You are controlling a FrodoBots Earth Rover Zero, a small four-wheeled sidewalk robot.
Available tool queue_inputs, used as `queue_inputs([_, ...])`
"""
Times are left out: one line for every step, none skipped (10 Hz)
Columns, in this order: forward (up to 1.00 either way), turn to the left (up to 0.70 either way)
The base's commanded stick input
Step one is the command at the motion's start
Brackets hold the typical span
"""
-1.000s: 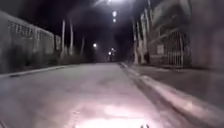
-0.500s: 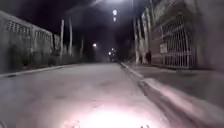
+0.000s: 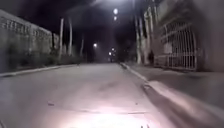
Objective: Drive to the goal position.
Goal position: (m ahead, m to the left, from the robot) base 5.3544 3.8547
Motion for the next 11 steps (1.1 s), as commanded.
queue_inputs([0.7,0.0])
queue_inputs([0.7,0.0])
queue_inputs([0.7,0.0])
queue_inputs([0.7,0.0])
queue_inputs([0.7,0.0])
queue_inputs([0.7,0.0])
queue_inputs([0.7,0.0])
queue_inputs([0.7,0.0])
queue_inputs([0.7,0.0])
queue_inputs([0.7,-0.02])
queue_inputs([0.7,-0.04])
